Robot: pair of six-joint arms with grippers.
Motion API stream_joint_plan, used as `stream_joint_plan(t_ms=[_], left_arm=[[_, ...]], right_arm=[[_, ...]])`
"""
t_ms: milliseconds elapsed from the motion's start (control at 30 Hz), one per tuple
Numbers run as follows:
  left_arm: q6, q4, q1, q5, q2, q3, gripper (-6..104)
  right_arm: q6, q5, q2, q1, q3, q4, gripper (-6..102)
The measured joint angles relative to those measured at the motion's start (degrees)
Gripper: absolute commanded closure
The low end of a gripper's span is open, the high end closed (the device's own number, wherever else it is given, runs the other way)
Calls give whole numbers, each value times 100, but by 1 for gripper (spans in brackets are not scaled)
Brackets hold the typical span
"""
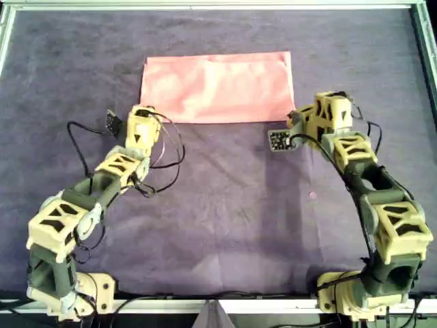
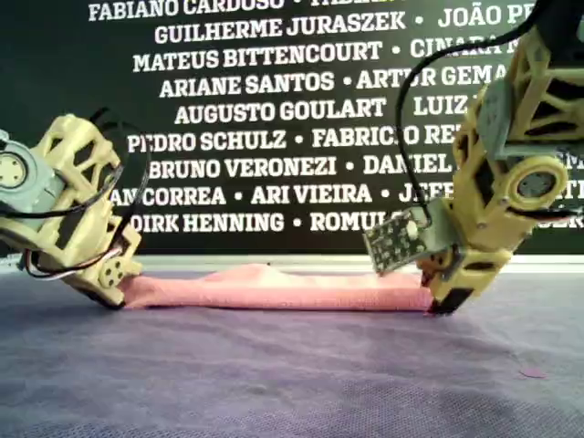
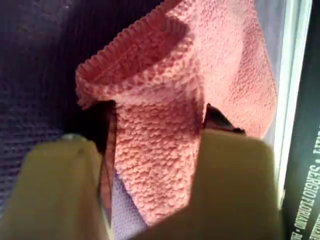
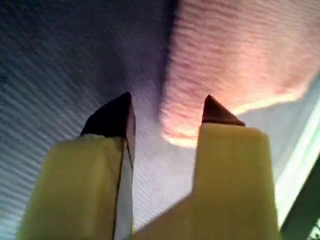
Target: Fold a cloth
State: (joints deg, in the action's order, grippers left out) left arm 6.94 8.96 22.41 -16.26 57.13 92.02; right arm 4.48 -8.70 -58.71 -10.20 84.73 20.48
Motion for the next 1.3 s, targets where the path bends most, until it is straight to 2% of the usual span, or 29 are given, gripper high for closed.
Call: stream_joint_plan(t_ms=[433, 800, 867, 967, 1200, 1300], left_arm=[[0, 0, 0, 0, -35, -35, 35], [53, 9, 0, -18, -325, -360, 37], [44, 9, 0, 9, -422, -501, 38], [0, 9, 0, 9, -492, -598, 48], [0, 44, 0, 9, -510, -606, 88], [0, 44, 0, 9, -510, -606, 97]], right_arm=[[0, 0, 870, 18, -1362, 0, 41], [0, 0, 914, 9, -1521, 0, 42], [0, 0, 914, 9, -1521, 0, 44], [0, 0, 914, 9, -1521, 0, 54], [0, 0, 914, 9, -1521, 0, 84], [0, 0, 914, -9, -1521, 0, 94]])
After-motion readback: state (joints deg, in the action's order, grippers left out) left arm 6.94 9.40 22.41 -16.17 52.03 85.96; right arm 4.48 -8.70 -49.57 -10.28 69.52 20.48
